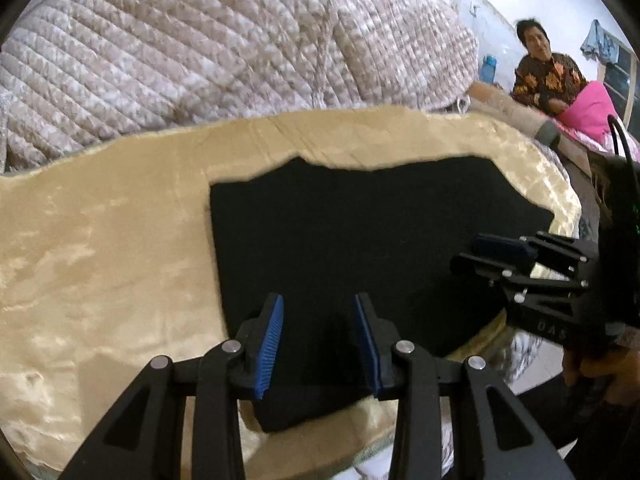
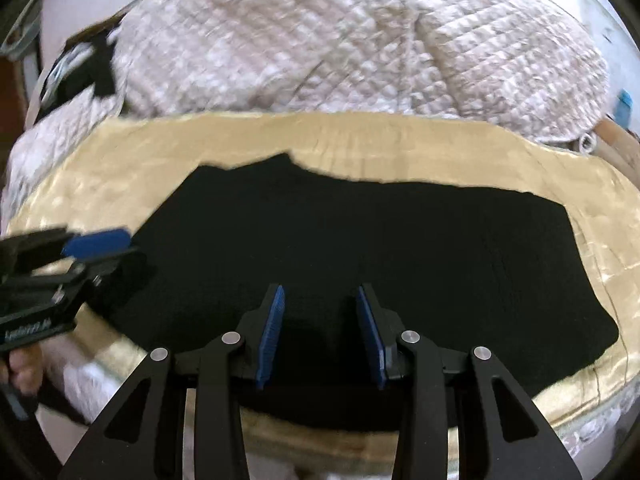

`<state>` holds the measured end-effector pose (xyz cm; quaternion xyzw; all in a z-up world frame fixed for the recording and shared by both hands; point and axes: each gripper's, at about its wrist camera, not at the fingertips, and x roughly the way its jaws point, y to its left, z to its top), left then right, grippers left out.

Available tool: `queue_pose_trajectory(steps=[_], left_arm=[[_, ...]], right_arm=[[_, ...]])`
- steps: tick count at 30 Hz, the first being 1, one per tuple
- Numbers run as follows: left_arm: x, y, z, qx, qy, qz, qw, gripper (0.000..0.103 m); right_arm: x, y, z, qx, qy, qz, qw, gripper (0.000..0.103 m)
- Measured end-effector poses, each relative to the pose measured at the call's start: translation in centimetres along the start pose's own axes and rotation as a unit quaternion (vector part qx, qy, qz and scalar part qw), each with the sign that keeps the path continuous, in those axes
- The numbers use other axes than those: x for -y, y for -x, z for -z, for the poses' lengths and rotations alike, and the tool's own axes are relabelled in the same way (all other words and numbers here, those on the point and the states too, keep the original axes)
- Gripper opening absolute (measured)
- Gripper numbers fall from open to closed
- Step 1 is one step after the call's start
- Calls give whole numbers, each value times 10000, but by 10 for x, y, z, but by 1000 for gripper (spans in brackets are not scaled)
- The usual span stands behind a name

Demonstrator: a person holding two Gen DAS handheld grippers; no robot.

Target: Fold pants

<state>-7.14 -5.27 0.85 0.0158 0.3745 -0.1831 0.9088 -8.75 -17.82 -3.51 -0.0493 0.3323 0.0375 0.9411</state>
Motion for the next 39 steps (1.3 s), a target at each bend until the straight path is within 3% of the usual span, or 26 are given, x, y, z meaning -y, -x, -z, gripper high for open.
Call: queue_pose_trajectory(steps=[6, 8, 10, 13, 16, 25, 30, 34, 39], left_arm=[[6, -2, 3, -83, -100, 71, 9999, 39], [7, -2, 3, -101, -135, 58, 9998, 39], [8, -1, 3, -104, -121, 91, 9998, 39], [6, 1, -1, -91, -106, 59, 9999, 39], [4, 5, -6, 1, -62, -53, 10000, 39], [1, 9, -8, 0, -29, -133, 9999, 39], [4, 6, -6, -76, -53, -83, 9999, 39], [12, -3, -2, -230, -177, -27, 9996, 39], [17, -3, 1, -207, -305, -61, 9993, 39]], right_arm=[[58, 16, 8, 258, -1109, 458, 9924, 39], [75, 21, 10, 284, -1500, 538, 9868, 42], [87, 24, 13, 285, -1718, 879, 9808, 46], [107, 30, 15, 367, -2242, 837, 9703, 46], [103, 38, 12, 528, -2231, 705, 9708, 47], [41, 24, -5, 448, -1077, 12, 9932, 49], [73, 32, 9, 529, -1673, -49, 9845, 50], [102, 36, 22, 498, -2218, 211, 9736, 55], [111, 45, 22, 657, -2412, 236, 9680, 55]])
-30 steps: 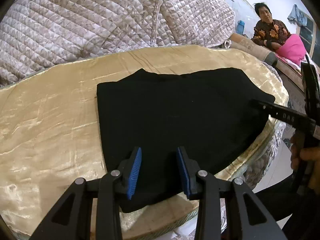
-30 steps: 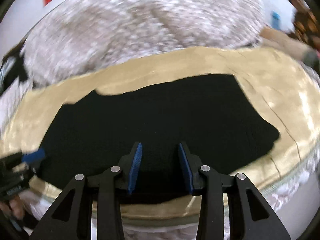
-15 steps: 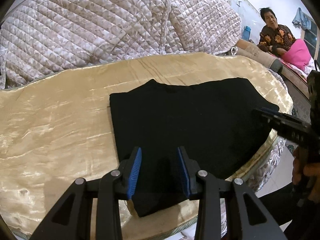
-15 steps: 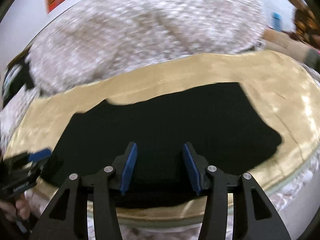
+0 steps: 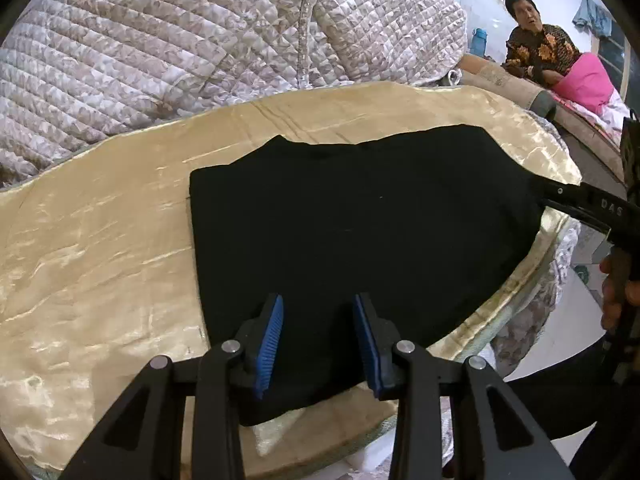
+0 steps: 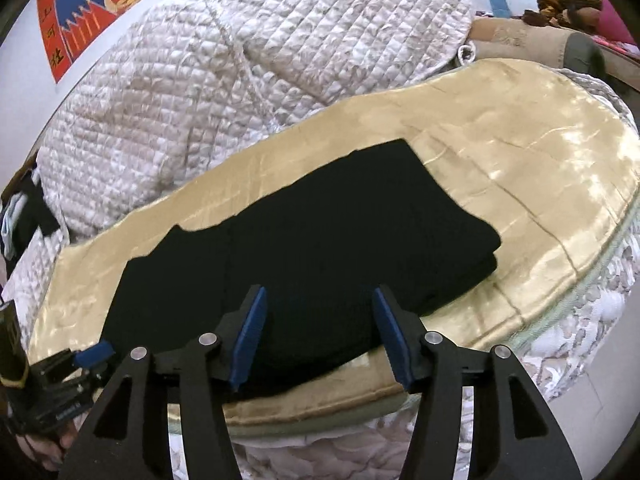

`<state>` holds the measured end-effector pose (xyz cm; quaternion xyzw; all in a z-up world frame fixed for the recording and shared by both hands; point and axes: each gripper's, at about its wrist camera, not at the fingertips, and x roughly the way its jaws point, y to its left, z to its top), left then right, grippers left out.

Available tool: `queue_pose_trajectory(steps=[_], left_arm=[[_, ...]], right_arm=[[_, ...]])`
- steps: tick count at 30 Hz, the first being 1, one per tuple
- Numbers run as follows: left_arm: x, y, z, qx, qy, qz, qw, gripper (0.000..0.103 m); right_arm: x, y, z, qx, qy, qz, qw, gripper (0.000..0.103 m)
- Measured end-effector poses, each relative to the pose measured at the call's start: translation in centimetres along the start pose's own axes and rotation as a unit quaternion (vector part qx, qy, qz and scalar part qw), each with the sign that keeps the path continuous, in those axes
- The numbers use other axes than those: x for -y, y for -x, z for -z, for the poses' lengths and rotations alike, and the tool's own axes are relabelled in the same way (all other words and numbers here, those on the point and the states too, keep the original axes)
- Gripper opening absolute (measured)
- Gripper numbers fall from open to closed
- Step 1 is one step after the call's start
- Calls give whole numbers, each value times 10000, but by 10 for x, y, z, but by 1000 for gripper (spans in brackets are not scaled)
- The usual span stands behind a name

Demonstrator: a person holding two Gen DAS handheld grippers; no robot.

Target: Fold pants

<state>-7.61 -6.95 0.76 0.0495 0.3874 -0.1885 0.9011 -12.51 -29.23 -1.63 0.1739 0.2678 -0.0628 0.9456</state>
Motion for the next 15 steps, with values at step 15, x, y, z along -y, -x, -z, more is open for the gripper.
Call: queue_pose_trajectory(steps=[15], left_arm=[[-3, -1, 0, -2, 46, 138, 9999, 40]], right_arm=[[82, 28, 3, 471, -2204, -96, 9742, 56]])
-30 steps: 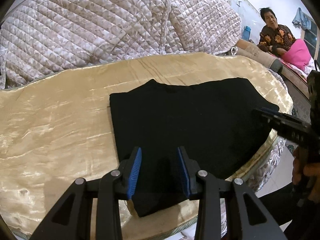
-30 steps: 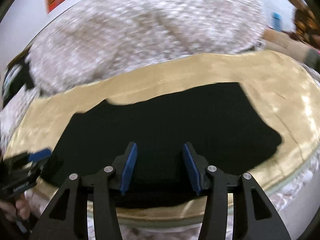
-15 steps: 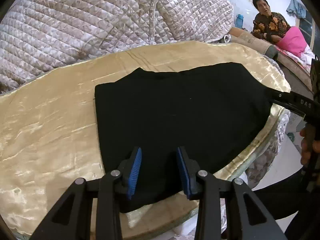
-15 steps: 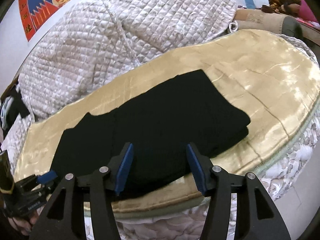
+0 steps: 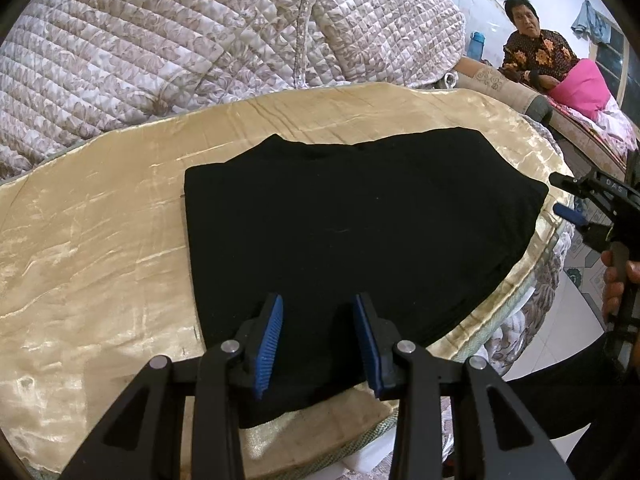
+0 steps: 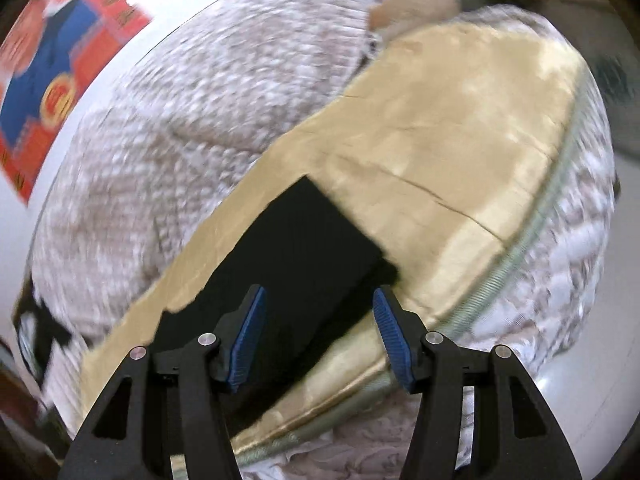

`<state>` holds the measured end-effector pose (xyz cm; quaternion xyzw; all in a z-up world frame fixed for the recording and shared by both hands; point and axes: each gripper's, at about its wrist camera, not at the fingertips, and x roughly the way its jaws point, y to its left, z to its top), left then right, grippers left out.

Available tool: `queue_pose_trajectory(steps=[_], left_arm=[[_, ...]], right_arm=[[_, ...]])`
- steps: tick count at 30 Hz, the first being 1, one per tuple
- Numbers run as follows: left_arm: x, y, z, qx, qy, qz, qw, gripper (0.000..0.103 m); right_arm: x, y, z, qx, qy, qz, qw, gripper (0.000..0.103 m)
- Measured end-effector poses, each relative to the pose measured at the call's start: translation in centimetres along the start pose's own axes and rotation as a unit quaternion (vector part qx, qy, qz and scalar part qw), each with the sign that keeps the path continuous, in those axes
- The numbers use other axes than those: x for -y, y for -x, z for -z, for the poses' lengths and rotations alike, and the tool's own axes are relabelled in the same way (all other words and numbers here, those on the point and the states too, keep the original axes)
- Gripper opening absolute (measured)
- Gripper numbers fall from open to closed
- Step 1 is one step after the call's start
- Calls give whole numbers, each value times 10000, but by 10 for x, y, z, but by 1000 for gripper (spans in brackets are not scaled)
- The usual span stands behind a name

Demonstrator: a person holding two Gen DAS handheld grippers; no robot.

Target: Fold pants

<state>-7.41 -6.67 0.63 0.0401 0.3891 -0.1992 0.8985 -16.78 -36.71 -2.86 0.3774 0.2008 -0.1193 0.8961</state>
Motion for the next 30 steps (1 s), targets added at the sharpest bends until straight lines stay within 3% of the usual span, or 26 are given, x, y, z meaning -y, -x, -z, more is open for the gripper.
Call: queue_pose_trajectory(steps=[3, 7, 15, 21, 27, 29, 30], left_arm=[[-1, -1, -1, -17, 36, 30, 10000, 40], [-2, 0, -1, -22, 87, 74, 9999, 40], [-3, 0, -2, -20, 97, 84, 9999, 40], [-3, 0, -3, -18, 167, 125, 9998, 40], [-5, -1, -4, -28, 189, 121, 9997, 40], [-6, -1, -5, -32, 178, 70, 9998, 40], [-7, 0, -5, -24, 187, 61, 9998, 40]], right_arm=[[7, -10, 1, -317, -296, -70, 9990, 56], [-1, -22, 4, -543, -57, 26, 9985, 57], [4, -33, -3, -171, -196, -111, 9996, 61], [-7, -25, -11, 234, -137, -541, 9982, 62], [-12, -59, -21, -156, -27, -118, 9998, 62], [-17, -59, -19, -146, 104, -30, 9998, 59], [-19, -58, -18, -162, 149, -62, 9997, 50]])
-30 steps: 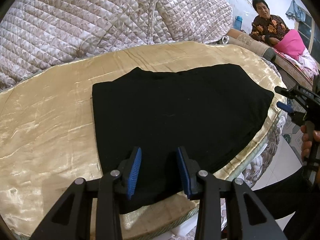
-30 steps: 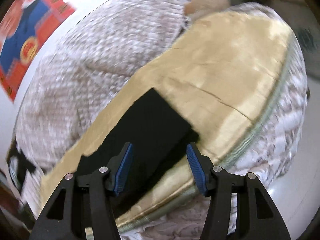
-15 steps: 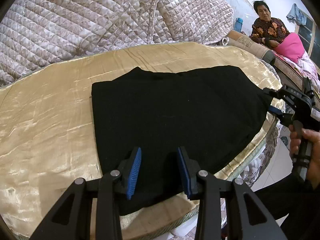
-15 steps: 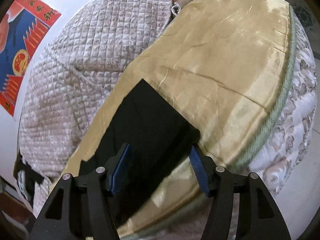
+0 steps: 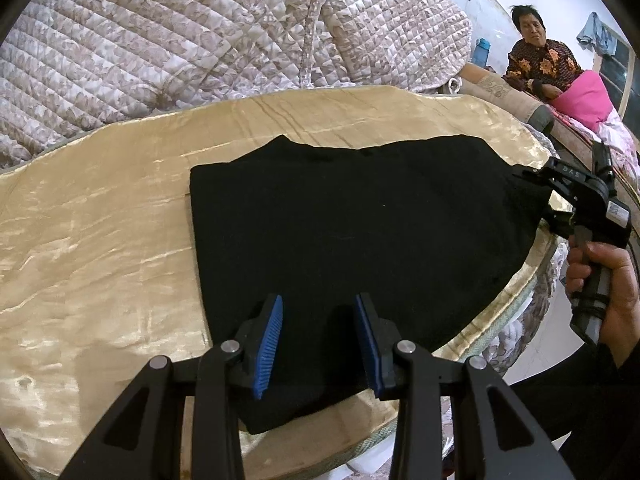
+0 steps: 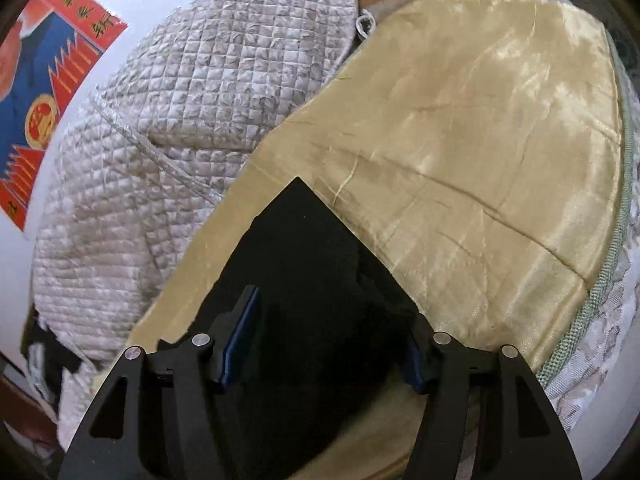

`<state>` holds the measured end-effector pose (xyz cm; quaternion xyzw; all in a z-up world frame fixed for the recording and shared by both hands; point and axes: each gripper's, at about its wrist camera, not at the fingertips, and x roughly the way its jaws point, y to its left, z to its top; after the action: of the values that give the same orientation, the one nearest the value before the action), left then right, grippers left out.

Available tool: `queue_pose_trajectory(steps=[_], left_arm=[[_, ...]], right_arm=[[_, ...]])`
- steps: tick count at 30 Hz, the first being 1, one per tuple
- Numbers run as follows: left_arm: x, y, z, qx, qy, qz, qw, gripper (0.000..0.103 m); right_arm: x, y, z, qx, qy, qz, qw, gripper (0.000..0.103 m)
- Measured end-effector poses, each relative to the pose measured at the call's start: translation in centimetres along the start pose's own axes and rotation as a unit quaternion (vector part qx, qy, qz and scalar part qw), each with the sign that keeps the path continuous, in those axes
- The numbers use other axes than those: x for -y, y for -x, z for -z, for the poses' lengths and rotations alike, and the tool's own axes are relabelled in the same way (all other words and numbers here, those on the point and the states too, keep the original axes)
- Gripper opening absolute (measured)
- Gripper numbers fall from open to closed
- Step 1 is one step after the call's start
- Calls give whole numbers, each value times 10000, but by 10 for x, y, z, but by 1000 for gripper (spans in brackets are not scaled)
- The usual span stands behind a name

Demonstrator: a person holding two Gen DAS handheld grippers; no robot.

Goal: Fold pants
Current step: 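Lift the gripped pants end with the right tool and fold it over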

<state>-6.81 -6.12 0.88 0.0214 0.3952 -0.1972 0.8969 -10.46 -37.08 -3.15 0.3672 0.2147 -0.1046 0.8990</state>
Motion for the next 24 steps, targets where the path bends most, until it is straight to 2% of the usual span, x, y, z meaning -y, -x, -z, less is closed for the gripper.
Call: queue_pose_trajectory(steps=[1, 3, 11, 19, 24], left_arm=[[-1, 0, -1, 8, 20, -9, 10000, 40], [-3, 2, -1, 22, 61, -24, 10000, 40], [-11, 5, -4, -29, 217, -167, 9996, 40], [-25, 10, -7, -62, 412, -365, 9985, 40], [-34, 9, -6, -91, 528, -457, 9975, 40]], right_arm=[[-2, 1, 1, -22, 21, -37, 10000, 39], [-4, 1, 1, -37, 112, 33, 9999, 27], [-9, -6, -1, -215, 220, 355, 9989, 26], [-69, 17, -2, -142, 825, -144, 9964, 24], [-120, 18, 15, -305, 1503, -342, 9876, 24]])
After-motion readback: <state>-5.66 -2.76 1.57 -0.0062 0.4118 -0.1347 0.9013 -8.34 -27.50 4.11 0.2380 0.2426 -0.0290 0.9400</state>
